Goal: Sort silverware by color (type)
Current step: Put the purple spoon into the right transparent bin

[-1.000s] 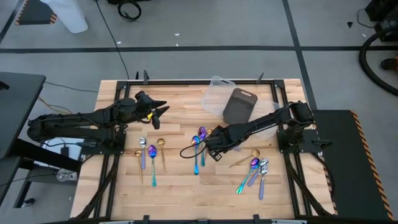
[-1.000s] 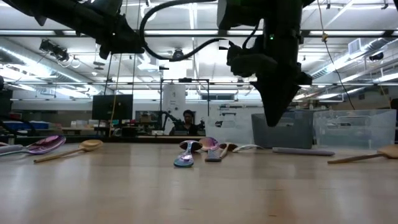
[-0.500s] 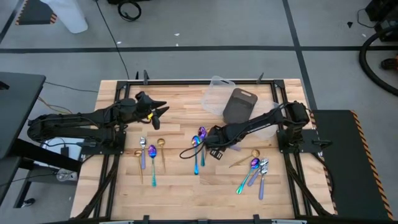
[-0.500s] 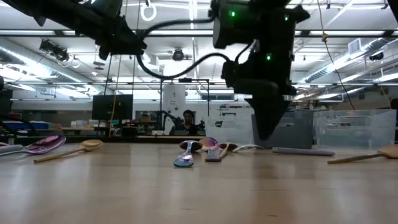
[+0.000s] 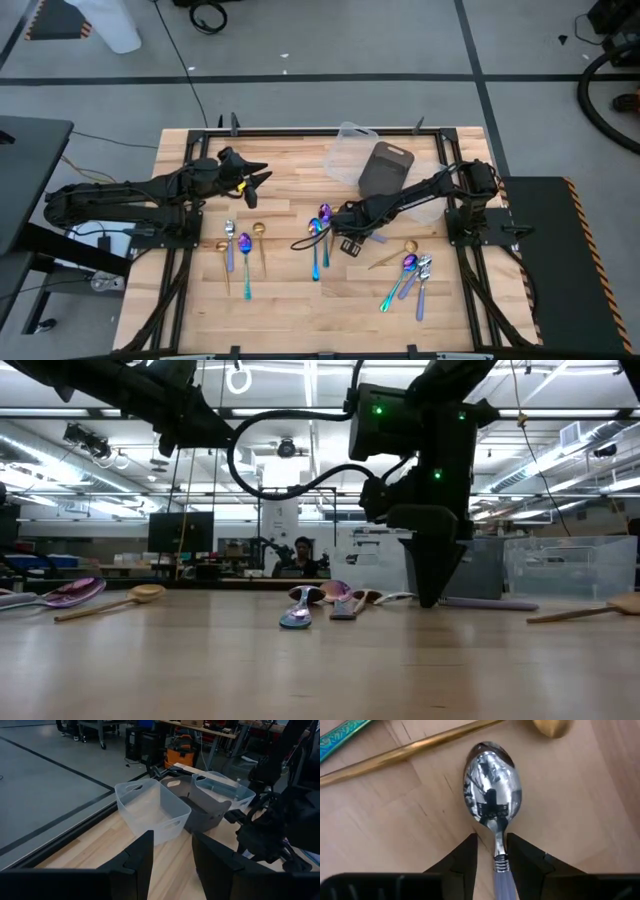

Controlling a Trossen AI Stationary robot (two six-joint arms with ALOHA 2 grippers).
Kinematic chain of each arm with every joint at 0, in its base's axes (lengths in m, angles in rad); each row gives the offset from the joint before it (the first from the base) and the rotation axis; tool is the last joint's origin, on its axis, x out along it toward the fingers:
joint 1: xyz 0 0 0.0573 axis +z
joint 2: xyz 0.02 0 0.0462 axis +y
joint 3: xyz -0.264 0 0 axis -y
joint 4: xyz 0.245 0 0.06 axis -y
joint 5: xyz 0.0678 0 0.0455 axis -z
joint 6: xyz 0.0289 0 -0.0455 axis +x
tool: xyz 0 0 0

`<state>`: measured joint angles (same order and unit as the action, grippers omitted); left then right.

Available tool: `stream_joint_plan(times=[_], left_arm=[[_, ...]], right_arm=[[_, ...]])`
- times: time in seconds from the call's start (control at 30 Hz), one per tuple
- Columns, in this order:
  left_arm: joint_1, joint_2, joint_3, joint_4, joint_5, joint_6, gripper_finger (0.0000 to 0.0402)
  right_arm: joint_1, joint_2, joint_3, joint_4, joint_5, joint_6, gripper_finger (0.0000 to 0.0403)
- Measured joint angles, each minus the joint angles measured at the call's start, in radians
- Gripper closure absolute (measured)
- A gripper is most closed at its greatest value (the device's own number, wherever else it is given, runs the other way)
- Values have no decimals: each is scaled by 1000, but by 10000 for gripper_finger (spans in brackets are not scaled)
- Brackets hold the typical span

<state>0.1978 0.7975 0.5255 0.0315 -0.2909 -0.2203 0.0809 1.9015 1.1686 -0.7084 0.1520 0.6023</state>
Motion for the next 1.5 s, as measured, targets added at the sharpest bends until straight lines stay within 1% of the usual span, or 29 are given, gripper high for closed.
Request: stream_joint_plan(times=[0.1, 0.23, 0.3, 0.47, 0.6, 0.77, 0.93, 1.07, 1.17, 1.33, 1.5], left_arm=[[0, 0, 0, -13, 1, -14, 260], [-20, 0, 0, -62, 0, -37, 260], [-33, 0, 0, -60, 1, -35, 260], [-58, 0, 0, -60, 1, -32, 260], [-63, 0, 0, -59, 1, -30, 260], [-63, 0, 0, -59, 1, -30, 260], [-62, 0, 0, -59, 1, -29, 260], [-61, 0, 0, -59, 0, -29, 260], [-61, 0, 0, -59, 0, -29, 260], [-61, 0, 0, -59, 0, -29, 260], [-61, 0, 0, -58, 0, -28, 260]], right_arm=[[-1, -1, -6, 11, -6, -13, 322], [0, -3, -19, 33, -26, -26, 378], [6, -3, -21, 33, -25, -21, 390], [21, -1, -22, 30, 7, 25, 379], [24, 0, -22, 28, 13, 57, 391], [24, -10, -23, 29, 14, 94, 391], [22, -58, -29, 9, 36, 129, 398], [17, -102, -29, -7, 39, 148, 398], [15, -131, -28, -14, 65, 162, 398], [14, -174, -28, -30, 79, 171, 398], [7, -243, -26, -64, 149, 227, 398]])
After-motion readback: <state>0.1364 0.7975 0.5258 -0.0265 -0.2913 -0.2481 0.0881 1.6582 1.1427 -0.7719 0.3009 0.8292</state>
